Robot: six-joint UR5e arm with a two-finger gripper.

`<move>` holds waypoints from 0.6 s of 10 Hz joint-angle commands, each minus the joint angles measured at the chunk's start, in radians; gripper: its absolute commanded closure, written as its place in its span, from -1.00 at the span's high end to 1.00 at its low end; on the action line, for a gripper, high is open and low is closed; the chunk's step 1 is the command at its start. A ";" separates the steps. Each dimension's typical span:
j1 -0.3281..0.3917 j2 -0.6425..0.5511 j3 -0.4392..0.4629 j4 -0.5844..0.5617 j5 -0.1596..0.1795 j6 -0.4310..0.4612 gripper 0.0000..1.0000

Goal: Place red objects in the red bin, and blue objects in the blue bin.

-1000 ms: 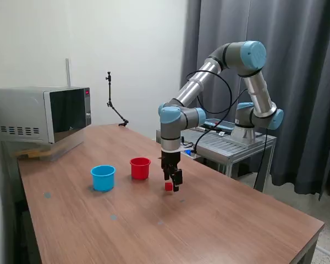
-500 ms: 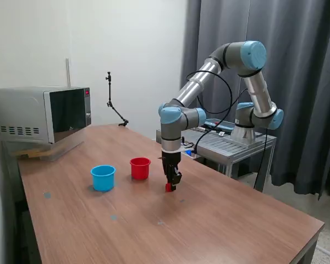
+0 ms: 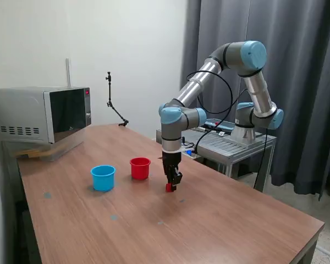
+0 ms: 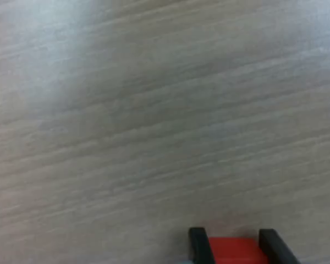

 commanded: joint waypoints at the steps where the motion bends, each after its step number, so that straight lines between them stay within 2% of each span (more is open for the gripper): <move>1: 0.000 -0.009 -0.015 0.000 -0.017 0.000 -1.00; 3: -0.003 -0.042 -0.044 0.006 -0.083 -0.002 -1.00; 6: -0.015 -0.114 -0.041 0.012 -0.124 0.002 -1.00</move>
